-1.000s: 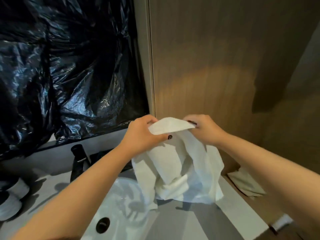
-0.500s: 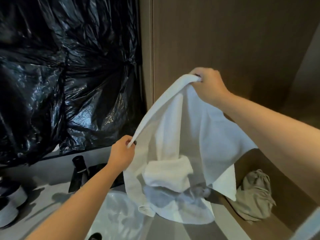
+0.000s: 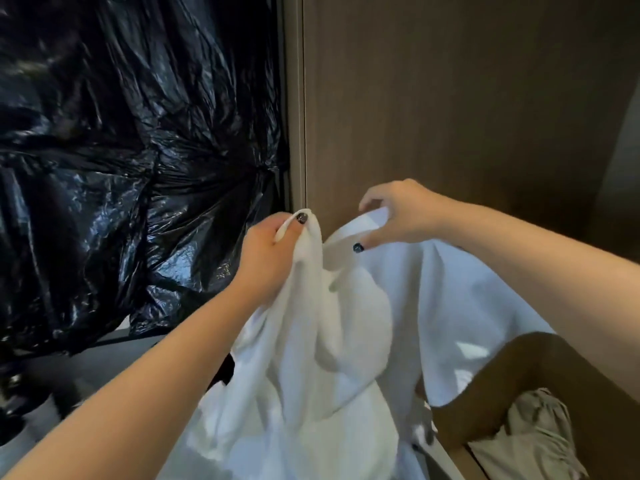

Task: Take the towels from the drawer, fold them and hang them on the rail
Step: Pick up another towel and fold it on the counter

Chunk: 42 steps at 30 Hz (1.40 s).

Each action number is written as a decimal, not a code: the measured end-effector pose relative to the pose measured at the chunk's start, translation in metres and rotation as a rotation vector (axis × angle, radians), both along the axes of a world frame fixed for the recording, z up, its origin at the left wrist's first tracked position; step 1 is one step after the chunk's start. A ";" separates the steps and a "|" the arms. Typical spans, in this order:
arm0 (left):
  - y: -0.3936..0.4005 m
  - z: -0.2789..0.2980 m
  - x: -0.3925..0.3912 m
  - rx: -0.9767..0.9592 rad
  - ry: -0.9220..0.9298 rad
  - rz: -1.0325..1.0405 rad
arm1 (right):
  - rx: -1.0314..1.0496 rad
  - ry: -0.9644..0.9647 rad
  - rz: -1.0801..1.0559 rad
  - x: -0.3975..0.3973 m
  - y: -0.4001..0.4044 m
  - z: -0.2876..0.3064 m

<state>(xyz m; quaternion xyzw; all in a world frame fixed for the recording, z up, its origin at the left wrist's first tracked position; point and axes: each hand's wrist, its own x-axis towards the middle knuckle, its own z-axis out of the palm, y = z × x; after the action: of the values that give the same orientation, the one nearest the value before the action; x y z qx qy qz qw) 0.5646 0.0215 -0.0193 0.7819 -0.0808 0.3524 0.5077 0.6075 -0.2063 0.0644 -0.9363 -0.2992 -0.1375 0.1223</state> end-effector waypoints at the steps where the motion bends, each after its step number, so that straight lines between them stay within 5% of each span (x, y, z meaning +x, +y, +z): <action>1: -0.005 0.010 -0.002 0.011 -0.029 -0.017 | -0.025 -0.008 0.005 0.000 0.002 -0.004; 5: -0.008 0.037 -0.005 0.129 -0.111 -0.048 | -0.005 -0.012 -0.024 0.008 -0.006 -0.008; 9: 0.026 0.042 0.005 0.331 -0.097 0.193 | 0.048 -0.078 -0.237 0.024 -0.040 -0.013; 15: 0.097 0.008 0.007 0.515 0.217 0.388 | 0.166 -0.110 -0.506 0.058 -0.102 -0.021; 19: 0.110 -0.017 0.003 0.642 0.243 0.390 | 0.174 -0.191 -0.571 0.065 -0.102 -0.024; 26: 0.135 -0.045 0.003 0.331 0.401 0.451 | 0.379 -0.092 -0.572 0.062 -0.096 -0.023; 30: 0.120 -0.041 0.006 -0.120 0.334 0.366 | 0.700 0.059 -0.534 0.051 -0.073 -0.009; 33: 0.084 -0.022 0.004 -0.271 0.316 0.177 | 1.024 0.246 -0.441 0.042 -0.053 0.005; 36: 0.048 -0.007 0.001 -0.226 0.277 0.066 | 1.191 0.344 -0.374 0.033 -0.031 0.012; 42: 0.011 -0.002 0.004 0.087 0.083 -0.139 | 1.147 0.372 -0.271 0.024 -0.006 0.015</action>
<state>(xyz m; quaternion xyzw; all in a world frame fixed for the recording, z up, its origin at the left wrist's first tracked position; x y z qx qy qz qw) 0.5684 0.0330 -0.0213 0.8097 -0.1288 0.2797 0.4995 0.6312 -0.2124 0.0794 -0.7595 -0.0298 -0.1254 0.6376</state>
